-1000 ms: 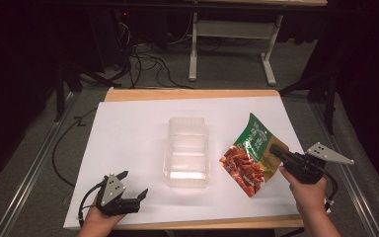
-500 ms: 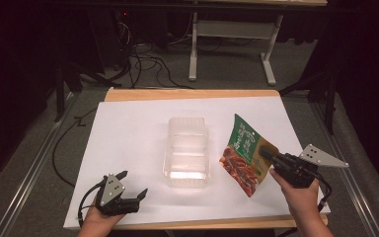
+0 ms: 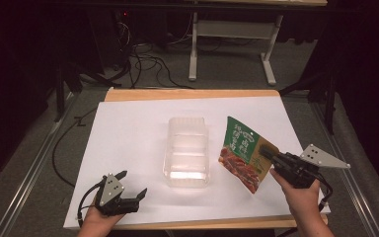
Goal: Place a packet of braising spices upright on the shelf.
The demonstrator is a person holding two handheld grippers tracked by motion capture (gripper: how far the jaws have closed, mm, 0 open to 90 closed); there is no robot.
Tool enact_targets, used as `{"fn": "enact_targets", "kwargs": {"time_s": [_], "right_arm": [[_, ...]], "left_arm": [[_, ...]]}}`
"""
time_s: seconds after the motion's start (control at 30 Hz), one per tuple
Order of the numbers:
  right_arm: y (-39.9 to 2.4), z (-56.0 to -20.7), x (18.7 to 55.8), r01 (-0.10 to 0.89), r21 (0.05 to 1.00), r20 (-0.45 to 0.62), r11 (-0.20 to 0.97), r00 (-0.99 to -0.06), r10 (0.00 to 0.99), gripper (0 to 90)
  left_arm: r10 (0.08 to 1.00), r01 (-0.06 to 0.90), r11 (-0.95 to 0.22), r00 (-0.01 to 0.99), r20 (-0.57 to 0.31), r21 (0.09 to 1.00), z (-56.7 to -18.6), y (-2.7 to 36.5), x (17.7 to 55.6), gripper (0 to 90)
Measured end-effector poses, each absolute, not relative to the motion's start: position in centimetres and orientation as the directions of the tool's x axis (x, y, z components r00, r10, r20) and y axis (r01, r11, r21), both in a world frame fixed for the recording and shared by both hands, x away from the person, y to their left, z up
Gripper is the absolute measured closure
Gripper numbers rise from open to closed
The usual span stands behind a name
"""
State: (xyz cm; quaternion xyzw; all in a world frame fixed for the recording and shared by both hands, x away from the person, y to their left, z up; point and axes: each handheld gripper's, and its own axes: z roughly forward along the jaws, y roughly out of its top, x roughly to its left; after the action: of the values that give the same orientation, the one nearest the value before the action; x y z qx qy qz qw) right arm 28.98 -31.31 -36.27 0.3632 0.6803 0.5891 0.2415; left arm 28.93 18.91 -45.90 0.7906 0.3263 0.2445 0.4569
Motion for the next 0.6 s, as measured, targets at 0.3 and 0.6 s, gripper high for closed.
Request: {"fn": "enact_targets", "kwargs": {"time_s": [0.3, 0.6], "right_arm": [[-31.4, -35.9, 28.9, 0.188, 0.980, 0.071, 0.059, -0.614, 0.786, 90.0], [-31.6, -35.2, 28.8, 0.157, 0.986, 0.060, 0.050, -0.621, 0.782, 90.0]], "left_arm": [[0.742, 0.294, -0.367, 0.664, 0.088, 0.882, -45.9, 19.0, 28.9, 12.4], [0.748, 0.295, -0.363, 0.658, 0.087, 0.884, -45.9, 19.0, 28.9, 12.3]]}}
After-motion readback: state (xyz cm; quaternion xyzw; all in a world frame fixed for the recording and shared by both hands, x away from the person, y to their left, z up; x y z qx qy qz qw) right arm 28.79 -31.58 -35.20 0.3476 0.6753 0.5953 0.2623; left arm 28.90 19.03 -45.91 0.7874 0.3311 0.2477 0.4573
